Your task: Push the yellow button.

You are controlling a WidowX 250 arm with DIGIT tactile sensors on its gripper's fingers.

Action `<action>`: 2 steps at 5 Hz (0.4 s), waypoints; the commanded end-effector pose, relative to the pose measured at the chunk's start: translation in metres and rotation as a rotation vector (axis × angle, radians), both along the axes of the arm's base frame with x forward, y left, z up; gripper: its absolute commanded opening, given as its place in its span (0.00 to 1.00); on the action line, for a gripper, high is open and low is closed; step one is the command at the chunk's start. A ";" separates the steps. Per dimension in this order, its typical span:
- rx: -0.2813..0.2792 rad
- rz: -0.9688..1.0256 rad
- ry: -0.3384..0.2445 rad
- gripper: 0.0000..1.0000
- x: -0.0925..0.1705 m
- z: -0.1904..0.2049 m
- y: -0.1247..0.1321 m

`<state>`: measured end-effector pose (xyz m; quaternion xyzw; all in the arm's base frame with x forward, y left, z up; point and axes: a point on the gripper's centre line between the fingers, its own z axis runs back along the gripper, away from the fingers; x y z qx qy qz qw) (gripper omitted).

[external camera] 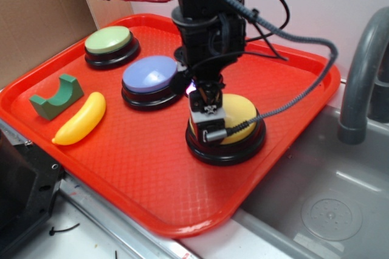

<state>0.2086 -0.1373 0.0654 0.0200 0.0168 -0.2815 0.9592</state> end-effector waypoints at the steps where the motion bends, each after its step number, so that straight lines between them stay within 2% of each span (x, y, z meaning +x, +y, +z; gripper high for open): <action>1: -0.041 0.051 -0.137 1.00 0.000 0.063 -0.001; 2: -0.068 0.034 -0.077 1.00 0.008 0.031 -0.007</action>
